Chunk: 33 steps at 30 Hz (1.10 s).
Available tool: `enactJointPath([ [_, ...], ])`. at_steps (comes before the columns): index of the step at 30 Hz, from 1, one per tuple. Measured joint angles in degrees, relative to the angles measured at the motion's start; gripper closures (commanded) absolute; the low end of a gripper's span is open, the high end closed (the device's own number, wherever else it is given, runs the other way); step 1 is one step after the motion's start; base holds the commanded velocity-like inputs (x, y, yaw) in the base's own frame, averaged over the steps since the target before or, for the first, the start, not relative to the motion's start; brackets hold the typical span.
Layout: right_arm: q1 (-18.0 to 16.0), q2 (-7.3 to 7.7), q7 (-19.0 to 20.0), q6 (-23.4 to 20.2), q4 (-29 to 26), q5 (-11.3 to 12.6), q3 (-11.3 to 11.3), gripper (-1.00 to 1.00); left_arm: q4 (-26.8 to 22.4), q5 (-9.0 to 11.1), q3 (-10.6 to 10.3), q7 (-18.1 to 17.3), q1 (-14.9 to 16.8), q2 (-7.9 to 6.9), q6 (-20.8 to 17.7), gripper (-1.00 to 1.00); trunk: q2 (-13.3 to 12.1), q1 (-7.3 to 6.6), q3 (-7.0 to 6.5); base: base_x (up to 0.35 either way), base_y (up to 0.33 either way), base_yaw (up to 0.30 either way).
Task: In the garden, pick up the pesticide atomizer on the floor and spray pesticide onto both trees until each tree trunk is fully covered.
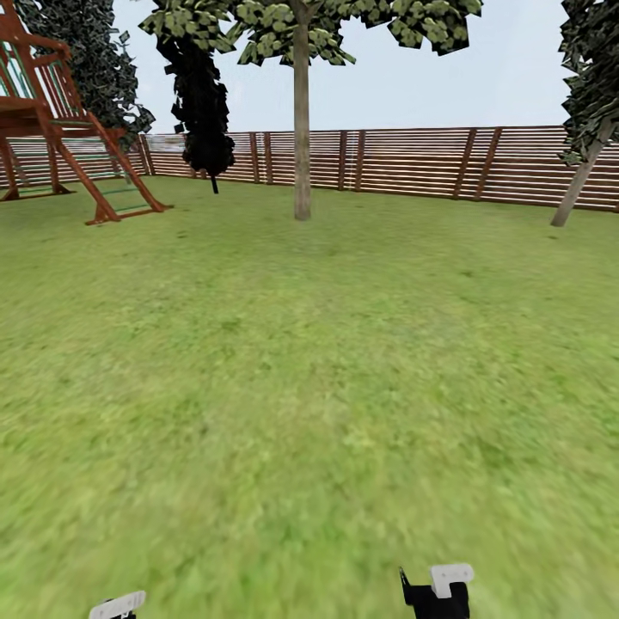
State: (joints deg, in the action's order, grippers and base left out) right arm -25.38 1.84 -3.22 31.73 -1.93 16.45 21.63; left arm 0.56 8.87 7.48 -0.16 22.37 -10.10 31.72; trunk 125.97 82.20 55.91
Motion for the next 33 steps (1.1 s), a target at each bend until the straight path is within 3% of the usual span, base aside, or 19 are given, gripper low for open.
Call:
enactJointPath([
  [33,0.0,0.00,0.0,0.0,0.0,0.0,0.0,-1.00,0.0,0.0,-0.1,0.0,0.0,0.07,0.0,1.00,0.0,0.00,0.00,0.341,0.000,0.000],
])
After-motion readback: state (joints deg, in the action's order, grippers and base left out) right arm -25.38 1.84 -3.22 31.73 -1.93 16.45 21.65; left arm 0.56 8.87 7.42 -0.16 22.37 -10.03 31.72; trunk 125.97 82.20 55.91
